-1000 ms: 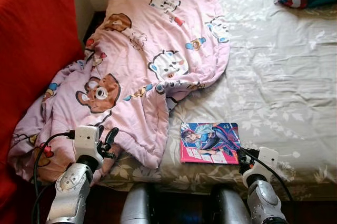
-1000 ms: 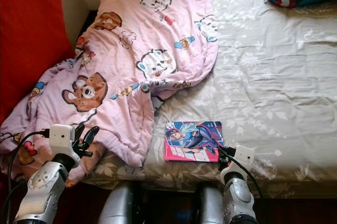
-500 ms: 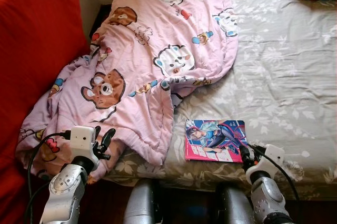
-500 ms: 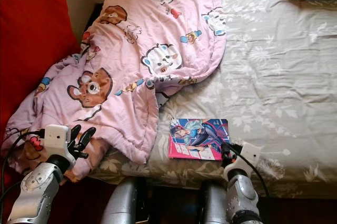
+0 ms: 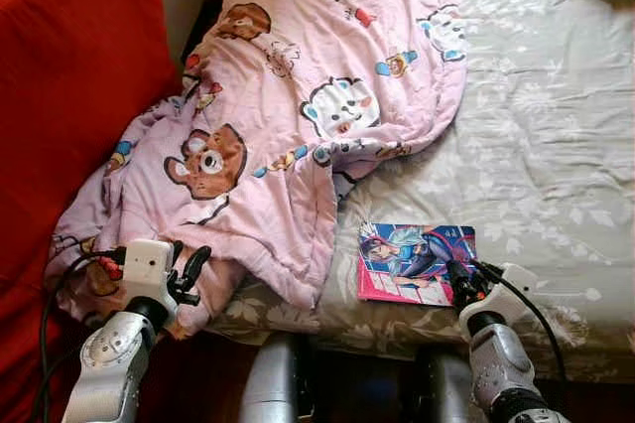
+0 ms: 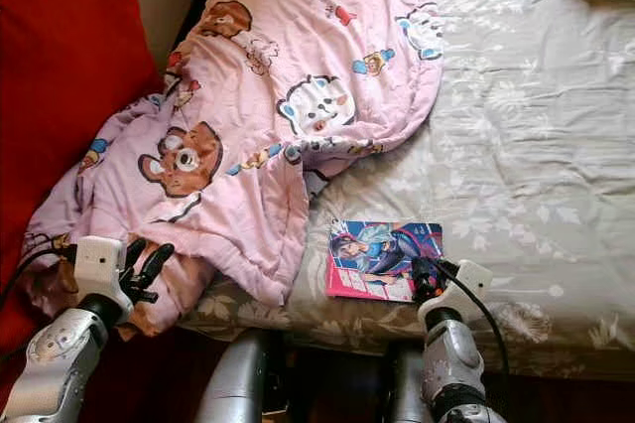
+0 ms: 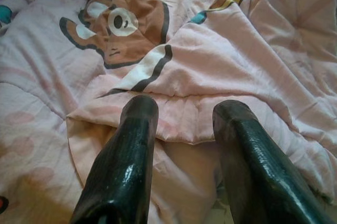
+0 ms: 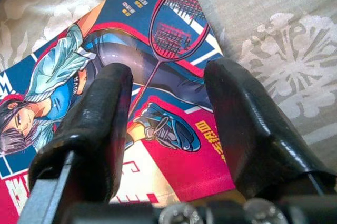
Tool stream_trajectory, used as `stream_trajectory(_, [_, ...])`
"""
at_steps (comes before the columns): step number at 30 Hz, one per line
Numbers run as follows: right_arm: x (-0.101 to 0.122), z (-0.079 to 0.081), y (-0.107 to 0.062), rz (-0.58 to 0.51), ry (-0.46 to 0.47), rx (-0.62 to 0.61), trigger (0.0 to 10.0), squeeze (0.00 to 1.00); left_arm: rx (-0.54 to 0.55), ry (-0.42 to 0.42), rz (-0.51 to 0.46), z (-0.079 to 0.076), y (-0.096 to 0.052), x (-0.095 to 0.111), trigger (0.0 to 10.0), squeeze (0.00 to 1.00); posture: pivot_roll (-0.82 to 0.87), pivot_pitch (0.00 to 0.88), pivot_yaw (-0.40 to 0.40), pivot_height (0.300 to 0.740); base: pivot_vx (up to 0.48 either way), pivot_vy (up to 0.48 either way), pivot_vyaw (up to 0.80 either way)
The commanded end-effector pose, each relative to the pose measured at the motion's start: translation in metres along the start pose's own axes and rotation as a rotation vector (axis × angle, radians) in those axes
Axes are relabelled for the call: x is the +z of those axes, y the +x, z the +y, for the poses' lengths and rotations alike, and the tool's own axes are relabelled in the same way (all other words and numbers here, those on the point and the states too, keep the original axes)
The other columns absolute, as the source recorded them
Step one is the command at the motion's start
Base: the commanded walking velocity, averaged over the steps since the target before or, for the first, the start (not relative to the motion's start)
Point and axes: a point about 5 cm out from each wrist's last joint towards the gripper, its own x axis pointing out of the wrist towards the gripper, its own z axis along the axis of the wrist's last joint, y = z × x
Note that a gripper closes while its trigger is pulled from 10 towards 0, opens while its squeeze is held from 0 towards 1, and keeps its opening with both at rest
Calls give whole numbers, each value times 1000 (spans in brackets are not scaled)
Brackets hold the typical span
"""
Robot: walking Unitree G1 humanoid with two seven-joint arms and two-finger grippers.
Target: Clean up the room
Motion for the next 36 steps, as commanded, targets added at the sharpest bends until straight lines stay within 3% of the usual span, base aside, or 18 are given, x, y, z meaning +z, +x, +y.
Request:
stream_trajectory(1, [-10,-3,-6,19,14,-18,10000,0,19,6,21,9,-6,-3,10000,0,176,275,160,629,0,0,0])
stream_trajectory(12, [-5,-13,-8,-35,24,-87,10000,0,24,10,22,11,-5,-2,10000,0,168,281,161,629,0,0,0])
stream_trajectory(25, [-22,-16,-16,31,44,-103,10000,0,25,17,21,13,-5,-1,10000,0,169,282,166,629,0,0,0])
stream_trajectory(36, [-19,-21,-16,22,54,-124,10000,0,25,20,24,14,-5,-1,10000,0,173,281,171,629,0,0,0])
